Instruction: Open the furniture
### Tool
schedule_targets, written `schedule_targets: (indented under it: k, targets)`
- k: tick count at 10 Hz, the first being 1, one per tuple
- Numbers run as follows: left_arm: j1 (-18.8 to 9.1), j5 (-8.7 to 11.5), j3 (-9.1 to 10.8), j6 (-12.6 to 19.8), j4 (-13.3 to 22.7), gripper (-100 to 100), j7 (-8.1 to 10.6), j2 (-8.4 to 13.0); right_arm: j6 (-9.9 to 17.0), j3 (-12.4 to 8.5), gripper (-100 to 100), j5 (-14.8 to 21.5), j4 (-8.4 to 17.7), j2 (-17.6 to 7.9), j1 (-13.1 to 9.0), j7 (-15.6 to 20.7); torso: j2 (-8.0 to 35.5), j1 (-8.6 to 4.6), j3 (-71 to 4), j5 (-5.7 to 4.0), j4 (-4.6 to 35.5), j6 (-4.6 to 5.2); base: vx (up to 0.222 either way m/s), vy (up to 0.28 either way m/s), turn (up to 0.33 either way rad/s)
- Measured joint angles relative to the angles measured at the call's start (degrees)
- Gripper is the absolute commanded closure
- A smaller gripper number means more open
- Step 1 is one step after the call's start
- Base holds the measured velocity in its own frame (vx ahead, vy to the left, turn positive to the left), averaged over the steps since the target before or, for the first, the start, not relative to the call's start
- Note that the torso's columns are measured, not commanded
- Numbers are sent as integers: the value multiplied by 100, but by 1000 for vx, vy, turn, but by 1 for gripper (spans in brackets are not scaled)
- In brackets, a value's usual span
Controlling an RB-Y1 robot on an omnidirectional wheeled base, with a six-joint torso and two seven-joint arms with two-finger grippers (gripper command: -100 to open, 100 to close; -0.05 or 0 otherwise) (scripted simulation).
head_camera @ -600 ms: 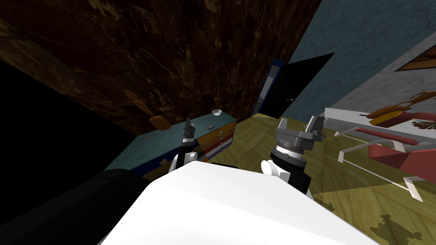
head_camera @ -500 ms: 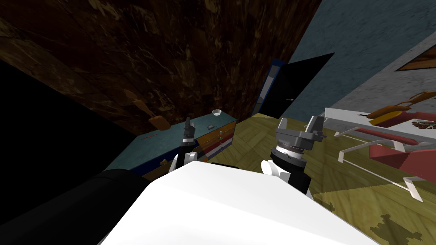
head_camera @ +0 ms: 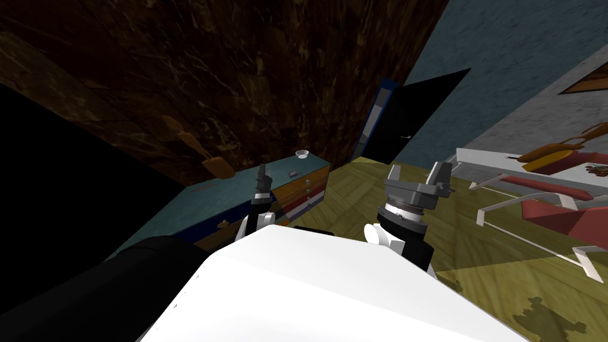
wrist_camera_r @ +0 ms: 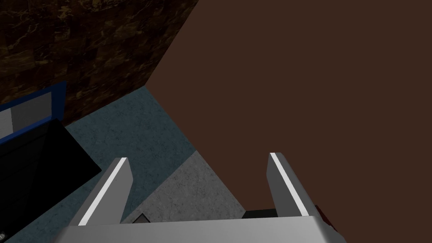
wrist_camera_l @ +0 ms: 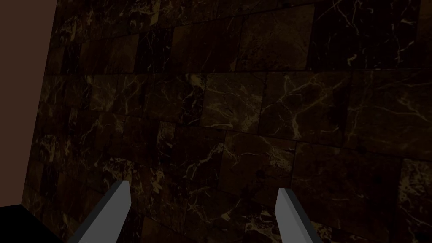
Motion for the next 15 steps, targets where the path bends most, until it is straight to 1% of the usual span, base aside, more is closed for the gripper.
schedule_targets:
  k: [3,4,5,6,7,10,12,15]
  targets:
    - [0,0,0,0,0,0,0,0,0,0,0,0,0,0,0,0,1270,0,-2537,0,1269,0,0,0,0]
    - [0,0,0,0,0,-100,0,0,0,0,0,0,0,0,0,0,1693,0,-3383,0,1692,0,14,-12,16]
    - [-8,7,10,0,27,-100,4,123,0,0,0,0,2,0,1,0,1883,-2,-3779,0,1880,0,28,-26,21]
    - [-26,12,21,3,67,-100,7,272,0,0,0,0,2,0,1,0,1932,-5,-3893,-1,1935,0,35,-43,29]
    - [-23,18,22,-10,117,-100,7,414,0,0,0,0,2,1,1,0,1946,-8,-3920,-2,1951,0,42,-55,32]
    - [-100,56,82,-71,412,-100,22,776,0,1,0,0,2,1,1,0,1958,-5,-3921,-1,1960,0,56,-76,40]
    - [-144,82,114,-131,654,-100,28,924,0,1,0,0,2,1,1,0,1958,-1,-3922,-1,1959,0,64,-90,50]
    - [-247,130,185,-202,1061,-100,45,1062,0,1,0,0,2,1,2,0,1957,-2,-3922,-1,1959,0,79,-101,48]
